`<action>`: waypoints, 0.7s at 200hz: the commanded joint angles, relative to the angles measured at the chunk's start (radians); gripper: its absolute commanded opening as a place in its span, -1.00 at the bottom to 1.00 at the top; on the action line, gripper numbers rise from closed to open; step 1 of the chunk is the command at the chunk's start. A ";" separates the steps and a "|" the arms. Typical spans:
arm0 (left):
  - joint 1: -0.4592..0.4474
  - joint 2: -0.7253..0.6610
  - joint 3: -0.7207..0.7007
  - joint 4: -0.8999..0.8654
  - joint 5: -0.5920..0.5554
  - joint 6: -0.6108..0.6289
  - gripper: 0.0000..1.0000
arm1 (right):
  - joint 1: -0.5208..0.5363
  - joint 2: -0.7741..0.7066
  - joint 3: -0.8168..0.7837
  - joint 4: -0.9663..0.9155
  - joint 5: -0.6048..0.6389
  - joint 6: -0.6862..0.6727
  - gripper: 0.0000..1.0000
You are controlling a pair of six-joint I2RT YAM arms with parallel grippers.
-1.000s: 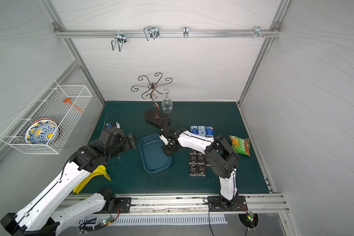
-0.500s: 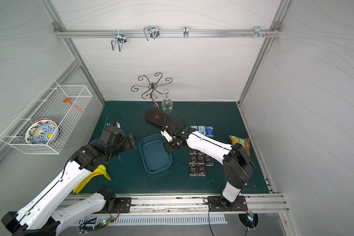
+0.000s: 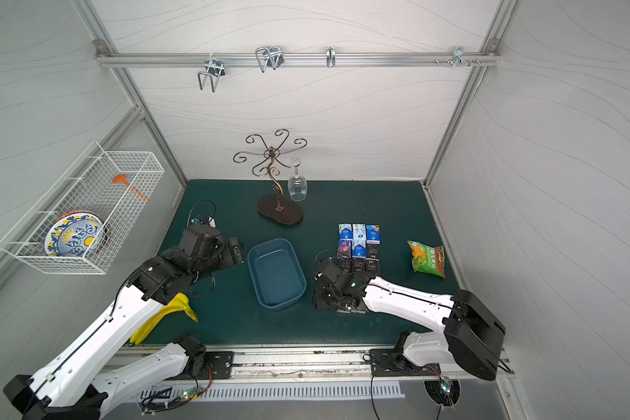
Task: Take the pocket tissues out of the storage box
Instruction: Adjust the storage box at the center of the board.
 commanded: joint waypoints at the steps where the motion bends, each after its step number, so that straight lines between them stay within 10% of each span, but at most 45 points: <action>1: 0.003 -0.006 0.022 0.044 0.007 0.001 0.87 | 0.025 -0.025 0.004 0.144 0.073 0.188 0.04; 140: 0.003 -0.031 0.018 0.027 -0.011 0.007 0.87 | 0.005 0.216 0.190 0.099 0.092 0.139 -0.19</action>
